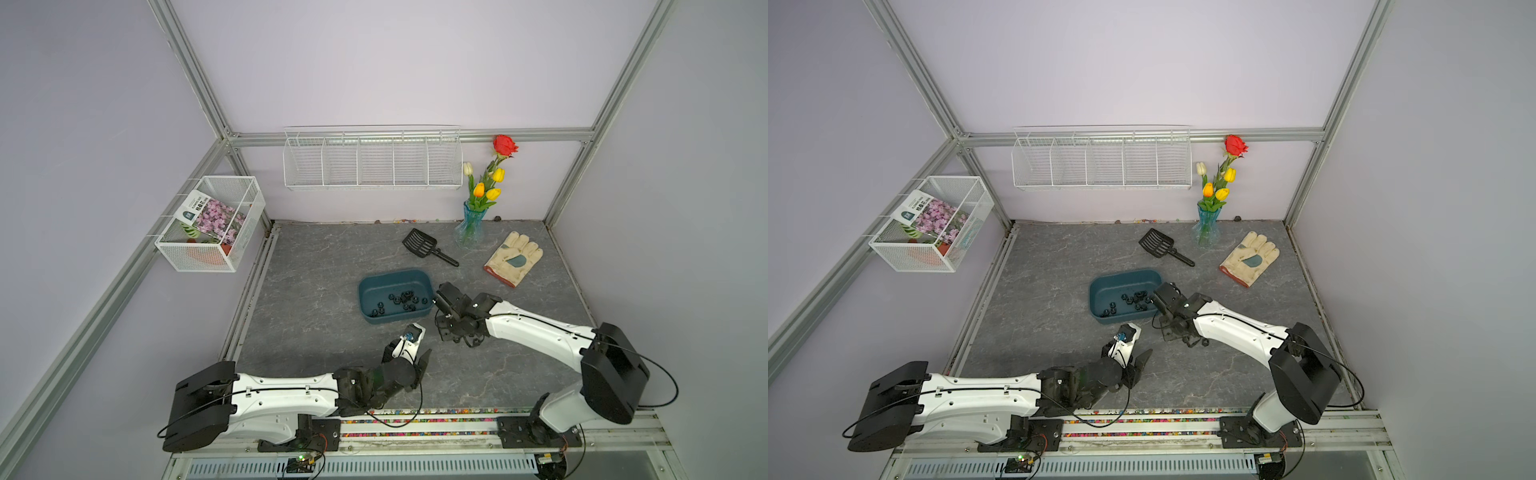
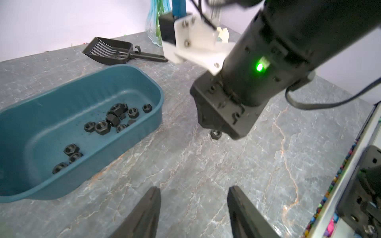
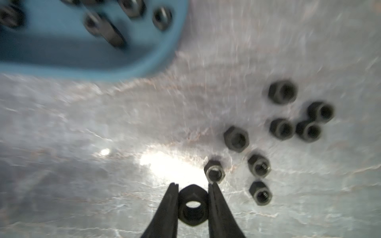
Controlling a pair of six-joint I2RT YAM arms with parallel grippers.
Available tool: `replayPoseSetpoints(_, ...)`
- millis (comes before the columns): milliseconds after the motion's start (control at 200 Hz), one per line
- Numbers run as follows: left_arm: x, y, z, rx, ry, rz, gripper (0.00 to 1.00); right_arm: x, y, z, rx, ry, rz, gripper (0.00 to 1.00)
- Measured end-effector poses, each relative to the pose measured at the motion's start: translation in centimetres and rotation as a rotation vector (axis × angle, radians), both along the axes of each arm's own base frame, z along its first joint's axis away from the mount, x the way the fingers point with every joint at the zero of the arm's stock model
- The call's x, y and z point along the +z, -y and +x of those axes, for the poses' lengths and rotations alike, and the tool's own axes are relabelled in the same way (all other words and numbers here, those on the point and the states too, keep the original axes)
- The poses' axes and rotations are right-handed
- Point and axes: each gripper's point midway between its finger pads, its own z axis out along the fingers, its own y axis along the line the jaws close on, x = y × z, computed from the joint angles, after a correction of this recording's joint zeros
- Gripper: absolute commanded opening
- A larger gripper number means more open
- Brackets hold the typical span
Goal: Put the nuts on the desktop into the storage box
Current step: Place the nut in the storage box.
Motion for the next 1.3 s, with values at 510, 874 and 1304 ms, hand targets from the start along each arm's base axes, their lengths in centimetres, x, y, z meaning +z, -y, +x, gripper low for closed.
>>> replayPoseSetpoints(510,3.0,-2.1,5.3,0.036,0.073,-0.051,0.57,3.7,-4.9,8.1,0.088,0.035,0.027,0.21)
replayPoseSetpoints(874,2.0,-2.2,8.2,0.015,0.083,-0.033,0.56,0.4,-8.7,12.6,0.144,-0.029,0.044,0.21)
replayPoseSetpoints(1304,1.9,-2.8,10.6,0.023,0.087,-0.057,0.55,-3.5,-9.8,16.0,0.141,-0.071,0.016,0.21)
